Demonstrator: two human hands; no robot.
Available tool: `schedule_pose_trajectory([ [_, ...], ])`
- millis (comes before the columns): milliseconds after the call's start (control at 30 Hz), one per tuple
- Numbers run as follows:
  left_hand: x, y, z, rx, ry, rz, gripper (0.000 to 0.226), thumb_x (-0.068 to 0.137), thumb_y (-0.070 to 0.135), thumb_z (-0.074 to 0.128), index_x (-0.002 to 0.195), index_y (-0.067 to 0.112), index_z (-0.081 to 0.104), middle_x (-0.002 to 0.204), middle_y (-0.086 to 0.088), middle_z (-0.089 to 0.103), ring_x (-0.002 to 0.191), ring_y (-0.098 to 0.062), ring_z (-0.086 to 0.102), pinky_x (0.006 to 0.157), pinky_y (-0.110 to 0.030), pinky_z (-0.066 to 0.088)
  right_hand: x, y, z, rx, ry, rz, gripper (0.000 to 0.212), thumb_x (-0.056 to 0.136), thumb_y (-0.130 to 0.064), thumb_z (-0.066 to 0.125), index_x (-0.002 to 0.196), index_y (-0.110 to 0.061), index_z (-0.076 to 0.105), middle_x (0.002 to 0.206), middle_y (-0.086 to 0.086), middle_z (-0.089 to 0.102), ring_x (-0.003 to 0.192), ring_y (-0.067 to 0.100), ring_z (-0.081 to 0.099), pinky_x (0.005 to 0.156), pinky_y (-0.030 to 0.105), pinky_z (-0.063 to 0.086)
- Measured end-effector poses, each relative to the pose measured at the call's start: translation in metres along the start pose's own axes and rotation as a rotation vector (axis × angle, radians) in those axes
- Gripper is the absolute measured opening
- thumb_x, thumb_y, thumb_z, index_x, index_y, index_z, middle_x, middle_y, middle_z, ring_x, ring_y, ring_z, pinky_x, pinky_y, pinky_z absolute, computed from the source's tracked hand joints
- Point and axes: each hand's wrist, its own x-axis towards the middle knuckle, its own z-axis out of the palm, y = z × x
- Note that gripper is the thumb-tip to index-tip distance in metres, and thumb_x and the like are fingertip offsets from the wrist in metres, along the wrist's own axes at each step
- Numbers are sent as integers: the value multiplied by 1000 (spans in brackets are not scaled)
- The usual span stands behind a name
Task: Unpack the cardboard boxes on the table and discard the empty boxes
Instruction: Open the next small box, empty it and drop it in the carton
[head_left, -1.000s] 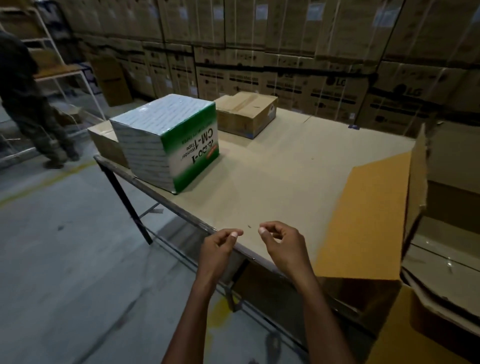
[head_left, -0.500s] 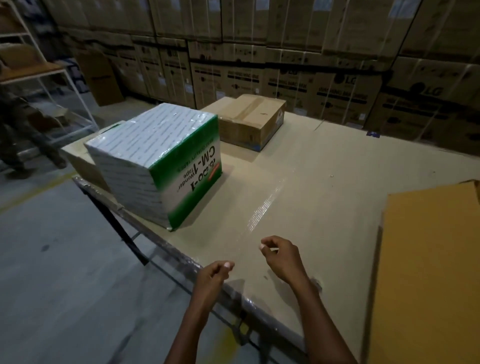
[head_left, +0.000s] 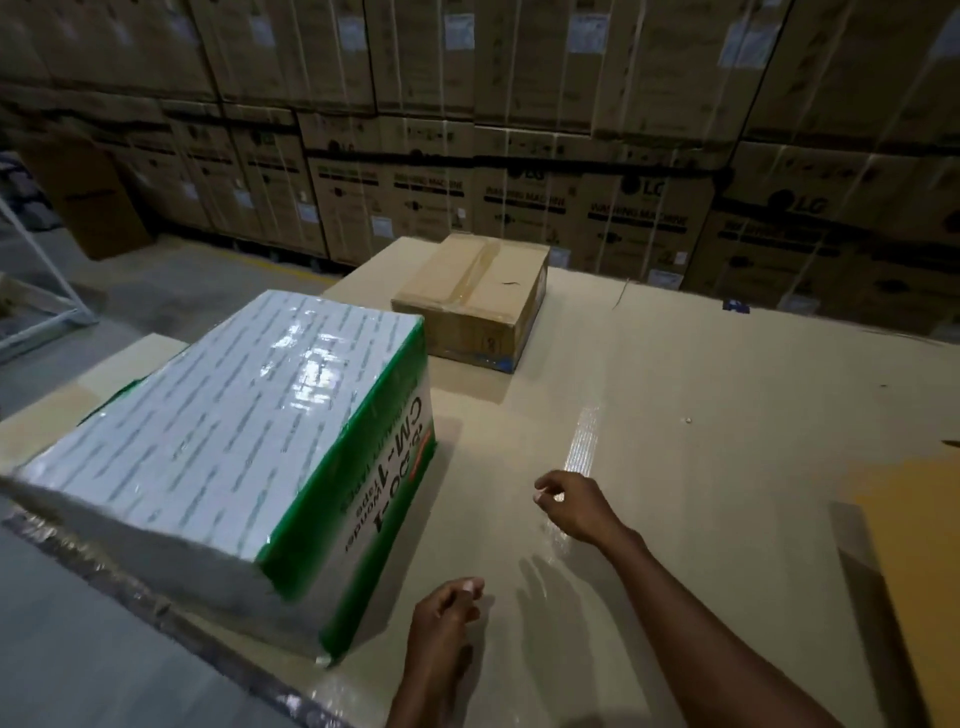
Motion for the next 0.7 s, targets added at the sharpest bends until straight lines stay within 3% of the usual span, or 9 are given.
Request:
schedule_pose_trajectory([
  [67, 31, 15, 3, -19, -63, -19, 19, 100, 29, 61, 96, 23, 80, 100, -2, 78, 97, -28, 70, 87, -42, 53, 40, -14, 5, -47, -29, 2, 28, 94, -28, 69, 120, -17, 73, 112, 5, 72, 104, 21, 68, 80, 22, 42],
  [200, 91, 47, 13, -10, -122, 45, 20, 100, 29, 61, 99, 21, 79, 96, -7, 77, 77, -20, 66, 67, -29, 47, 117, -33, 6, -47, 9, 6, 34, 96, -27, 66, 128, -16, 68, 122, 11, 69, 109, 27, 65, 80, 21, 40],
  [300, 135, 65, 20, -36, -130, 69, 18, 100, 24, 61, 102, 18, 78, 92, -9, 76, 70, -16, 63, 61, -26, 44, 173, -48, -6, -105, 51, -17, 46, 99, -28, 61, 142, -16, 56, 139, 16, 58, 120, 31, 59, 91, 29, 45],
  [433, 173, 72, 27, -110, -166, 59, 25, 89, 32, 69, 104, 14, 77, 95, -14, 75, 75, -21, 65, 63, -28, 44, 249, -73, -32, -179, 182, -103, 64, 100, -26, 60, 157, -21, 32, 156, 15, 34, 133, 38, 50, 105, 41, 45],
  [500, 186, 67, 33, -162, -162, 31, 16, 96, 20, 67, 102, 10, 77, 96, -19, 76, 77, -25, 62, 61, -26, 39, 283, -86, -40, -153, 251, -86, 73, 99, -29, 64, 160, -29, 24, 164, 12, 21, 136, 40, 47, 107, 46, 46],
  [700, 203, 71, 36, -354, -303, -44, 19, 101, 3, 54, 106, -7, 69, 86, -24, 71, 63, -23, 55, 47, -20, 35, 355, -88, -31, -50, 106, -43, 91, 93, -35, 73, 161, -44, 13, 171, 15, 2, 151, 40, 28, 121, 48, 31],
])
